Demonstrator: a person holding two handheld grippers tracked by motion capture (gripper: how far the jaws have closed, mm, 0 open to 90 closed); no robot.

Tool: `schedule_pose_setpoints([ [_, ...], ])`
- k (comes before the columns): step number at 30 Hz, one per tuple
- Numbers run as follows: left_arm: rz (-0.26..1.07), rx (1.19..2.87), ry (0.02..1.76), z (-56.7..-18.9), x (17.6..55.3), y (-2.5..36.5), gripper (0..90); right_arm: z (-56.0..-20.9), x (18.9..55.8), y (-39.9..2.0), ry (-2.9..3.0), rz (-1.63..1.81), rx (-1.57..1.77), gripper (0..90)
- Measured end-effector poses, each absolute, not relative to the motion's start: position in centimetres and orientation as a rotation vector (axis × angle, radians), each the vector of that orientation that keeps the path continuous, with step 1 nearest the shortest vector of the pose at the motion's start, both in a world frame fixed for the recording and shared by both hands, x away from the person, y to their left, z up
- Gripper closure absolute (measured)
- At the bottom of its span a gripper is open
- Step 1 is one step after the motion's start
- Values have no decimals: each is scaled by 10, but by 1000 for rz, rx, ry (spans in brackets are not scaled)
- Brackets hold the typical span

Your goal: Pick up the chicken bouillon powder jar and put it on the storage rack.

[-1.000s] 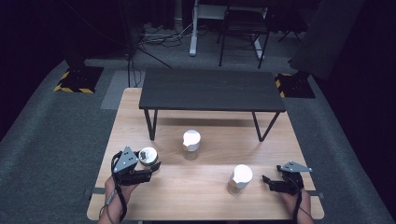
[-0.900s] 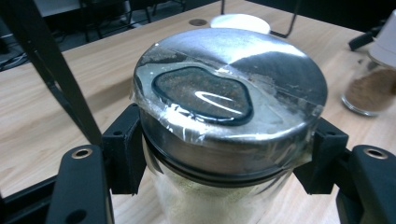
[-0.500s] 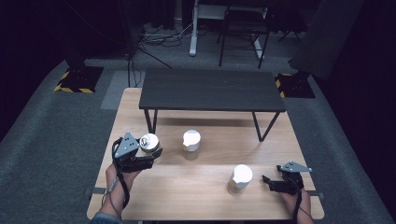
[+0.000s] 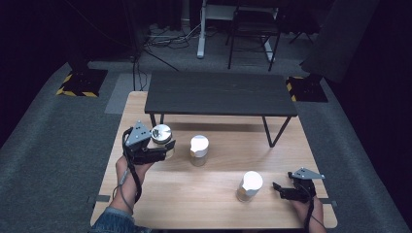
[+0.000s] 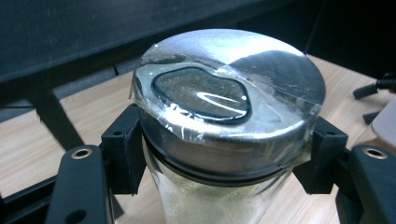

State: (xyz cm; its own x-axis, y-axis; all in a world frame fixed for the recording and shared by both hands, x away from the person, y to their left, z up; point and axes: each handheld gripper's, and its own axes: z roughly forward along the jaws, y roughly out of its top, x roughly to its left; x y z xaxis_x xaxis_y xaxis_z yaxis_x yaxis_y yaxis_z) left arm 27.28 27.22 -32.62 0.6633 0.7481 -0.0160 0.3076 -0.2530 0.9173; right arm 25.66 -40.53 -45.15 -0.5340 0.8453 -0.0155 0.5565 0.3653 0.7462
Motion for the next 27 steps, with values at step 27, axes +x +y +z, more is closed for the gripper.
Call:
schedule_pose_setpoints([
  [27, 569, 1860, 798, -263, 312, 231, 311, -451, 256, -405, 2231, 987, 1226, 153],
])
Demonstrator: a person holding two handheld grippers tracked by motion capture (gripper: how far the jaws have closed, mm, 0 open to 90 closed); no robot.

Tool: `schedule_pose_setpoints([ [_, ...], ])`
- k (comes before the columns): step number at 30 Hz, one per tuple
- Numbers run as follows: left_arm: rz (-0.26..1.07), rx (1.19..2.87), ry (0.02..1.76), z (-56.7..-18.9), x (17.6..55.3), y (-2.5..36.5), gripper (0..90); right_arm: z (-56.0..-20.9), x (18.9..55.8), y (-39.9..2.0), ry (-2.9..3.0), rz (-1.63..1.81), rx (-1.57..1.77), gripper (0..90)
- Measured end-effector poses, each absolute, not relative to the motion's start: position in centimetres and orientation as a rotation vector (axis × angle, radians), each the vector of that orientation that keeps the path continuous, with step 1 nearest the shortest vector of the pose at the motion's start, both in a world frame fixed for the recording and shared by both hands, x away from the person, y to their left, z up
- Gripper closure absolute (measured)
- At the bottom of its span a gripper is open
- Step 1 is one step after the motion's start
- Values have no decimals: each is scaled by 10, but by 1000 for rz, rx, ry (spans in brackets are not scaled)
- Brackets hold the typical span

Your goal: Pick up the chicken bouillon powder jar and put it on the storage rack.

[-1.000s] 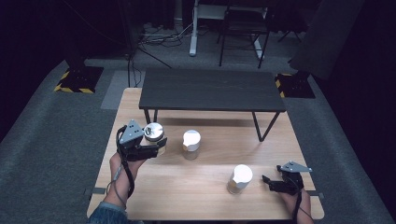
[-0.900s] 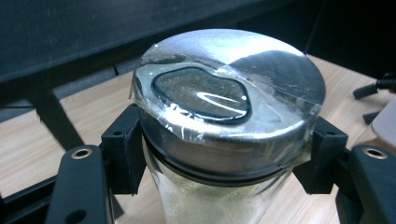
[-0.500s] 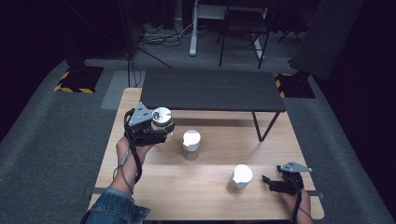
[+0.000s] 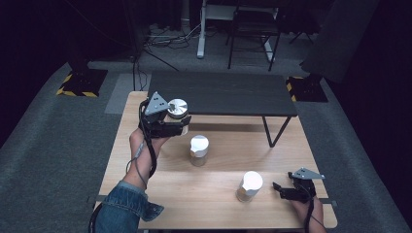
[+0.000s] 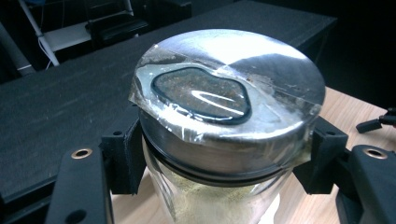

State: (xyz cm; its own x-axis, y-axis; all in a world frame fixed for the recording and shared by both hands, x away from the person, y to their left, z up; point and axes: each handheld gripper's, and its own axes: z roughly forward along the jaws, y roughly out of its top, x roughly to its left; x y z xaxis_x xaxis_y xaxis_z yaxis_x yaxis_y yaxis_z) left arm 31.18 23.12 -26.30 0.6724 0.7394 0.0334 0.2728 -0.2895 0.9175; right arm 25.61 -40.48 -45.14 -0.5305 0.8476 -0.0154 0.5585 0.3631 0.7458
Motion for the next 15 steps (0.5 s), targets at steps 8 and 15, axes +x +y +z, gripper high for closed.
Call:
schedule_pose_setpoints([
  [8, 574, 1846, 792, -252, 322, 224, 311, -451, 256, -405, 2231, 988, 1226, 152],
  [15, 588, 1843, 778, -245, 334, 212, 311, -451, 257, -405, 2234, 989, 1223, 151],
])
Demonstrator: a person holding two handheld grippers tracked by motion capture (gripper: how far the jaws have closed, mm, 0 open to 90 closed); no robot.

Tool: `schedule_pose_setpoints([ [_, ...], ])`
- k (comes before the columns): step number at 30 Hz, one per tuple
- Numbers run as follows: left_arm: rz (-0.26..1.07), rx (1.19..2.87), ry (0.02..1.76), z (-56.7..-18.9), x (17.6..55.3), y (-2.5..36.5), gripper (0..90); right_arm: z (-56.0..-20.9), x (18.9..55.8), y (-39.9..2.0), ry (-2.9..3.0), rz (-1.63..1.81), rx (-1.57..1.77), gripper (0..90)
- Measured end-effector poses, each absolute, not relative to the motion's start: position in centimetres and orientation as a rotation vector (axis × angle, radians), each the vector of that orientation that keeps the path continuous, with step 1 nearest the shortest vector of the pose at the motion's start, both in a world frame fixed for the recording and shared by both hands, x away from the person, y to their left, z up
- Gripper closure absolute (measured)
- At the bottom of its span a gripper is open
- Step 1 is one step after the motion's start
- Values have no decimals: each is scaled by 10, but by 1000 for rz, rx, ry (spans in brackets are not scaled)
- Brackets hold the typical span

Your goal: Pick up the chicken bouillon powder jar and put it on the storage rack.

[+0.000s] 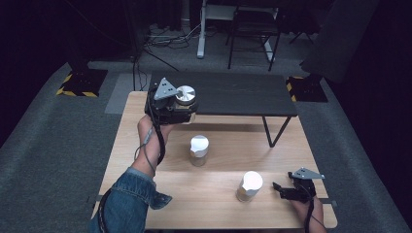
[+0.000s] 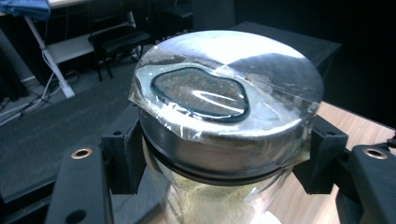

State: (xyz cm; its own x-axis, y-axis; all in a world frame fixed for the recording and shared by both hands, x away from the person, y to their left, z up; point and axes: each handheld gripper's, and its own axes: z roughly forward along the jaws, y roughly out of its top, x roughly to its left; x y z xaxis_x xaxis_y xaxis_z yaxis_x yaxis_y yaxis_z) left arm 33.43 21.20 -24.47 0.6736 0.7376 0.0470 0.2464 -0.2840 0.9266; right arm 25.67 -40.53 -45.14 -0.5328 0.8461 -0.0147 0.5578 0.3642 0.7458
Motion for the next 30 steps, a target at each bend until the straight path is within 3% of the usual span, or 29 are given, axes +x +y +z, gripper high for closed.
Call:
schedule_pose_setpoints([
  [30, 671, 1850, 850, -242, 384, 182, 311, -451, 257, -406, 2237, 990, 1221, 150],
])
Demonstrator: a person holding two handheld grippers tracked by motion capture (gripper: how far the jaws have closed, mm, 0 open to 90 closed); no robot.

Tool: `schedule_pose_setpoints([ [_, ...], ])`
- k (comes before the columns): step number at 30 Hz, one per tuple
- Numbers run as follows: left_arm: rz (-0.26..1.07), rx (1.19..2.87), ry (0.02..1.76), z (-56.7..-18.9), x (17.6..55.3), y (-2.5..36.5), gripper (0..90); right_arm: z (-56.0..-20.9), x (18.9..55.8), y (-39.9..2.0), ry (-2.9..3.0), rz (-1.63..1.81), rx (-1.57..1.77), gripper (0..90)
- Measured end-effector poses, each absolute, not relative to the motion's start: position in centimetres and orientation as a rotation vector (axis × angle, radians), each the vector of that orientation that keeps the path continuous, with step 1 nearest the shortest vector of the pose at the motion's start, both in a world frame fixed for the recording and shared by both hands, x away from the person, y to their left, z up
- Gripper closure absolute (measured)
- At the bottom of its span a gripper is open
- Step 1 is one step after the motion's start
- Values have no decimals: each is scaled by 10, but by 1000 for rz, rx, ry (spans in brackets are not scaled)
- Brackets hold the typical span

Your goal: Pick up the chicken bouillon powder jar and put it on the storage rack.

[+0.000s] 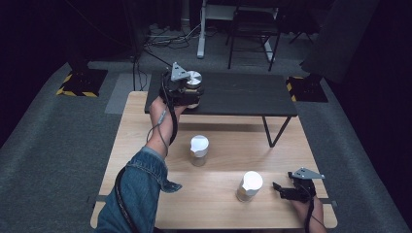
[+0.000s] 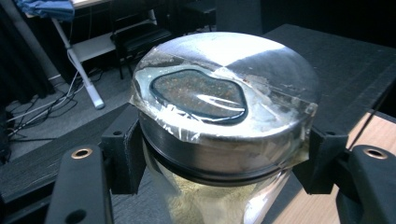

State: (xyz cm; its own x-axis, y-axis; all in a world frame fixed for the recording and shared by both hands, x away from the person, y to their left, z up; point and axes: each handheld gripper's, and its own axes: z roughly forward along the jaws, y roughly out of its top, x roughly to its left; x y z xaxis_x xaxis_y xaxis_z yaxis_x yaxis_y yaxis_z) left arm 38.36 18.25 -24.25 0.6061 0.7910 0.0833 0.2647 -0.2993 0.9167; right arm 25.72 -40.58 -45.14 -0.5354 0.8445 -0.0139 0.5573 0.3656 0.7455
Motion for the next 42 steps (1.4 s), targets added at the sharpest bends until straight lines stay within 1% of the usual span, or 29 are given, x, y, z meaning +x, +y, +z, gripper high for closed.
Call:
schedule_pose_setpoints([
  [8, 645, 1845, 894, -251, 395, 184, 311, -451, 257, -406, 2236, 991, 1221, 150],
  [12, 628, 1808, 901, -257, 397, 188, 308, -451, 257, -406, 2236, 990, 1221, 150],
  [15, 639, 1805, 896, -259, 396, 188, 302, -451, 257, -406, 2236, 990, 1221, 150],
  [17, 649, 1811, 897, -257, 396, 186, 237, -451, 257, -406, 2236, 990, 1221, 150],
  [22, 670, 1796, 890, -257, 390, 185, 187, -451, 257, -406, 2236, 990, 1221, 150],
  [42, 656, 1778, 905, -262, 355, 212, 181, -451, 258, -406, 2237, 991, 1220, 149],
])
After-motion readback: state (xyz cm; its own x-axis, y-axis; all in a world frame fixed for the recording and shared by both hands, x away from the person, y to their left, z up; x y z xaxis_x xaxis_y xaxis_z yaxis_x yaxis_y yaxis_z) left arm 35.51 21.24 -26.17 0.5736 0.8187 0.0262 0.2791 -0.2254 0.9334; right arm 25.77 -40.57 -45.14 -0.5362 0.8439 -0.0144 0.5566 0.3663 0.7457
